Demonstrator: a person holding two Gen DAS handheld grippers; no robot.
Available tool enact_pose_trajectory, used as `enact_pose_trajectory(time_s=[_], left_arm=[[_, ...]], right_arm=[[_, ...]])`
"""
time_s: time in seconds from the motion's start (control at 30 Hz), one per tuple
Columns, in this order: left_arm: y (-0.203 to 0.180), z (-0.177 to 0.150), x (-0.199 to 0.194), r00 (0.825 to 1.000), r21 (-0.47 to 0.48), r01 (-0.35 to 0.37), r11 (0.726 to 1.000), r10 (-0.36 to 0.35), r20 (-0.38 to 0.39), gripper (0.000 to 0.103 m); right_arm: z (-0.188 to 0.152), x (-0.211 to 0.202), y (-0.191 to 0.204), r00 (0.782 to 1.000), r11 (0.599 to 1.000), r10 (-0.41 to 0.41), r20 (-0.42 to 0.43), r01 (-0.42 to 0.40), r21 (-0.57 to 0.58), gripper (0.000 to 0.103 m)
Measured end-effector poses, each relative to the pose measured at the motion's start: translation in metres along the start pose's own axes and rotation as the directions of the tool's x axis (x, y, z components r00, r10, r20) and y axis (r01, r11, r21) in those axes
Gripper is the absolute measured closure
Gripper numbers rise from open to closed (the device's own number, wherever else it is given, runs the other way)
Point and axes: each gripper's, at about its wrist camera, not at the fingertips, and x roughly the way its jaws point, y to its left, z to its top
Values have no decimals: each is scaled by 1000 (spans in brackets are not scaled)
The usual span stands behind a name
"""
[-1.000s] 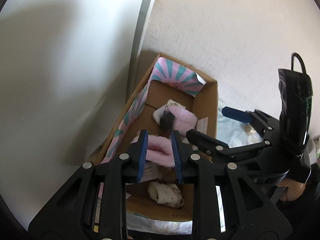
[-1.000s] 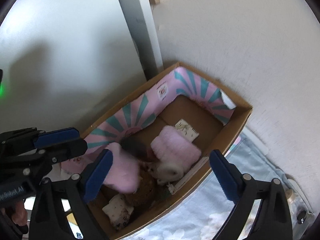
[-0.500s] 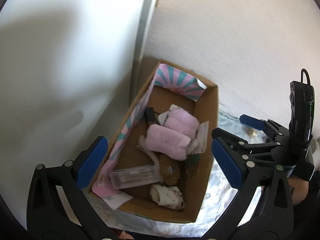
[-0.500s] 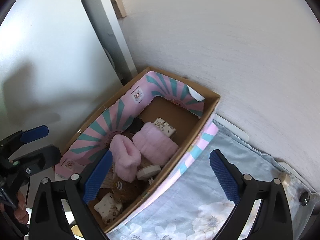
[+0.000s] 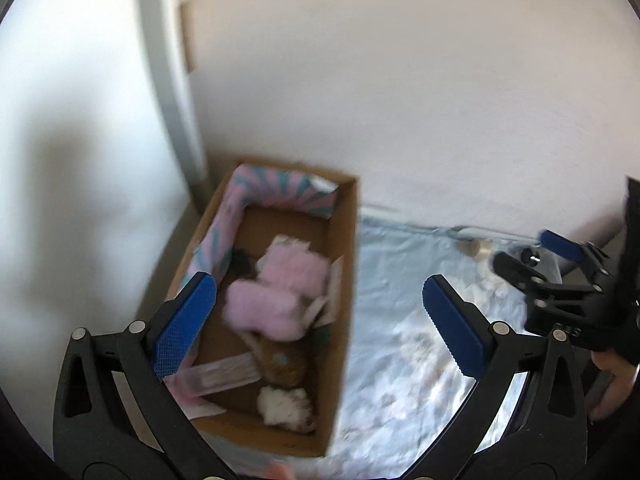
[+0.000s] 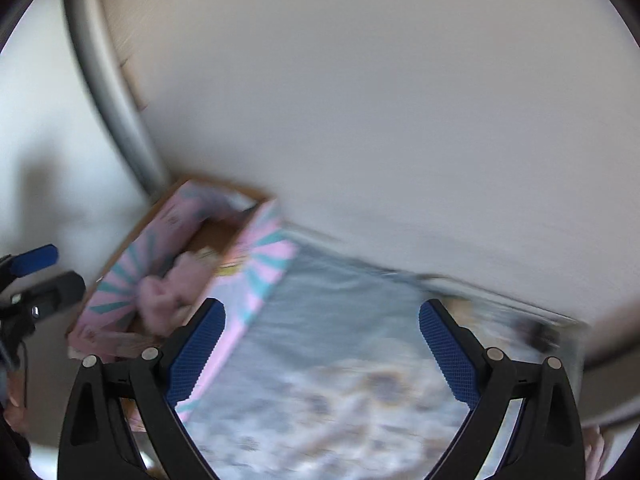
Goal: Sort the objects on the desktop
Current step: 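Move both open tools back over the beige roll and black lens cap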
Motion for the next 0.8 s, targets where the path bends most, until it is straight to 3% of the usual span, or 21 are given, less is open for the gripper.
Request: enact_pose_trajectory(time_s=[0.3, 0.47, 0.67, 0.8], left_arm=[[-104, 0, 25, 992, 128, 121, 984, -123, 9, 0], [-163, -17, 50, 986, 232, 146, 962, -161, 50, 0], [-221, -38, 108, 977, 309, 158, 938, -193, 87, 0], [-243, -41, 158, 980, 307, 159, 938, -189, 69, 1]], right_arm=[[-57, -30, -114, 987, 959, -163, -7, 160, 235, 6], [-87, -26, -144, 972, 940, -233, -11, 228, 253, 6], [-109, 23, -185, 969, 917, -248, -12, 239, 318, 6], [-110, 59, -201, 967, 917, -254, -7, 243, 316, 7]])
